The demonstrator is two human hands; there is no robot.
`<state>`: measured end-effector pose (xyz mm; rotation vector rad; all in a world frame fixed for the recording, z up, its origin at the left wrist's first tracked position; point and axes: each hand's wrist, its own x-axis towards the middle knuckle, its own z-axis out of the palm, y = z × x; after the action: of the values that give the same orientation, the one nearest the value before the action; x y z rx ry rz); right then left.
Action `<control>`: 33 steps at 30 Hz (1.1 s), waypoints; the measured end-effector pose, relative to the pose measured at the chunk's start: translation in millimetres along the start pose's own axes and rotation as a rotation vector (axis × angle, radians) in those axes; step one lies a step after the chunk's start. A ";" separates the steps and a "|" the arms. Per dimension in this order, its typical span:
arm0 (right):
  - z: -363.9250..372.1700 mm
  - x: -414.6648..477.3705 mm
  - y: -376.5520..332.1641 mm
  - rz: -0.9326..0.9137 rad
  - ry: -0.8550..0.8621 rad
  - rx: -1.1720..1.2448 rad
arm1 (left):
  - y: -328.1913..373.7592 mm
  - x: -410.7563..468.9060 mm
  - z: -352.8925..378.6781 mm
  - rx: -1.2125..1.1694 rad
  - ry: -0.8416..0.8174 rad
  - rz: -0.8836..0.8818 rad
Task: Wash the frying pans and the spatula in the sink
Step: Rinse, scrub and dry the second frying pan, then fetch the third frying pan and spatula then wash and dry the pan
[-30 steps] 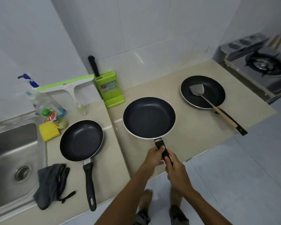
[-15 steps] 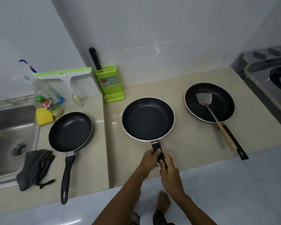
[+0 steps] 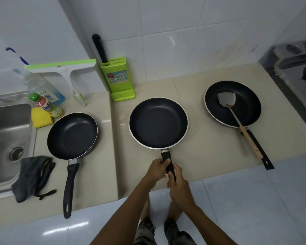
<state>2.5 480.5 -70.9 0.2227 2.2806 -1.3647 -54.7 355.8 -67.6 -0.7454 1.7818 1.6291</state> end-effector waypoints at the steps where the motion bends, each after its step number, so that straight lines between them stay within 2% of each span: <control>1: 0.7 0.5 1.3 0.028 -0.033 -0.013 | -1.3 -0.6 -0.5 0.012 0.008 -0.013; 4: 2.2 4.4 10.2 0.085 -0.069 -0.059 | -6.6 0.2 0.0 0.011 -0.006 -0.044; 12: 6.5 9.3 21.4 0.087 -0.034 -0.090 | -7.5 -6.6 -1.4 0.010 -0.028 -0.064; 16: 1.0 5.3 13.4 0.064 -0.041 -0.146 | 5.9 -23.9 4.1 0.344 0.031 0.034; 18: -6.7 3.3 12.5 -0.042 -0.059 -0.326 | 10.4 -32.1 11.6 0.492 0.143 0.068; 19: -14.9 5.2 17.0 -0.113 -0.004 -0.468 | 17.3 -36.1 18.7 0.569 0.185 0.101; 21: -39.4 11.2 28.7 -0.241 0.181 -0.727 | 32.2 -37.7 37.0 0.746 0.232 0.220; 25: -121.6 26.2 17.8 -0.257 0.346 -0.962 | 69.9 -28.6 82.3 0.881 0.251 0.445; 28: -197.1 40.7 17.1 -0.220 0.478 -1.047 | 96.2 -13.7 124.7 0.990 0.199 0.486; 31: -267.0 55.4 28.3 -0.163 0.569 -1.023 | 118.0 5.1 174.4 1.066 0.187 0.523; 33: -303.8 67.1 43.0 -0.133 0.586 -1.000 | 130.0 23.3 207.4 1.082 0.159 0.476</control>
<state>-134.6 757.8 -16.6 0.1344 3.1917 -0.0477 -154.9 573.6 -12.6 0.0733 2.6610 0.5938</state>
